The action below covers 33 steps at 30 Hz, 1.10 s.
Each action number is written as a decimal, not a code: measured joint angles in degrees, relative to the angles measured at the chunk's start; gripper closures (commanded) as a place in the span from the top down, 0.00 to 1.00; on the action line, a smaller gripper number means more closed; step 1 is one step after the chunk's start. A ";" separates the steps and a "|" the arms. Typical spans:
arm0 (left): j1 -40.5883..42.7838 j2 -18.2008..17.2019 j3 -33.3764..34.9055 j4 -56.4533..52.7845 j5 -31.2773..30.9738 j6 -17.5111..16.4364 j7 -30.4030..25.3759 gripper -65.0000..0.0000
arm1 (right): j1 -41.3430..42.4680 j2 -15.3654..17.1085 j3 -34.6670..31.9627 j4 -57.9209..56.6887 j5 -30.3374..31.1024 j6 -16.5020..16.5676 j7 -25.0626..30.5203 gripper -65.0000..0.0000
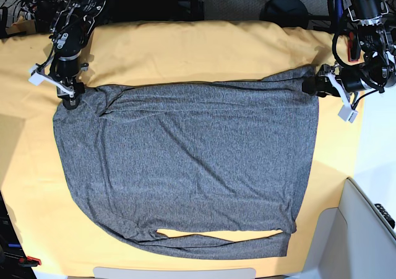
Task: Fold the T-shirt properly
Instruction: 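Drag both held corners toward the hem, folding the shoulders over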
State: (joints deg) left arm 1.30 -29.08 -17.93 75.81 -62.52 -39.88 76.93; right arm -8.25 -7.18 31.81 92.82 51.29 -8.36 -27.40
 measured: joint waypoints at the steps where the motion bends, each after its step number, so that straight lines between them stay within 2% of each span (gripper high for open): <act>1: -0.02 0.00 0.00 0.00 -0.02 -0.02 -0.02 0.42 | 0.00 0.00 -0.07 0.00 -0.02 0.02 0.00 0.40; 3: 0.00 0.00 -0.04 0.00 0.00 -0.02 0.00 0.42 | -0.02 0.00 -0.07 0.00 -0.07 0.00 -0.02 0.39; 4: -0.02 0.00 -0.09 0.00 0.00 0.00 0.00 0.42 | 0.00 0.00 -0.07 0.00 -0.09 0.00 0.00 0.36; 6: -0.02 -0.07 -0.11 0.00 -0.02 -0.02 -0.02 0.42 | 0.00 0.15 -0.09 0.00 -0.70 -0.07 -0.61 0.25; 9: 0.00 -1.42 -0.11 0.00 -0.13 -0.02 0.28 0.42 | -0.07 0.85 -2.03 0.00 -1.90 -0.94 -0.83 0.01; 10: -0.02 -2.16 -0.13 0.00 -0.20 -0.02 0.39 0.42 | -0.33 1.57 -3.17 0.00 -2.01 -1.05 -0.90 0.00; 13: -0.02 -3.34 -1.68 0.02 -0.20 0.00 0.44 0.43 | -0.70 4.22 -7.76 -0.42 -2.05 -1.88 -0.44 0.00; 16: 0.33 -4.17 -5.49 -0.68 -0.35 -0.04 0.35 0.43 | -0.48 4.44 -9.66 -0.44 -2.05 -1.97 -0.46 0.00; 20: 1.60 -4.66 -9.53 -5.97 0.04 -0.02 3.48 0.48 | -0.48 4.20 -9.88 -0.42 -2.23 -1.95 -0.50 0.00; 27: 2.23 -0.94 -9.27 -7.30 -1.33 -0.04 2.47 0.50 | -0.76 4.26 -9.70 -0.31 -1.88 -1.57 -0.85 0.00; 33: 2.03 -0.28 -5.77 -6.97 -2.25 -0.04 1.73 0.50 | -0.79 4.28 -9.70 -0.33 -1.86 -1.53 -0.90 0.00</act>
State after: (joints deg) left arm 3.33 -29.36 -23.70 68.84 -64.77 -39.92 78.65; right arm -9.04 -2.90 22.11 92.49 49.43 -9.89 -28.29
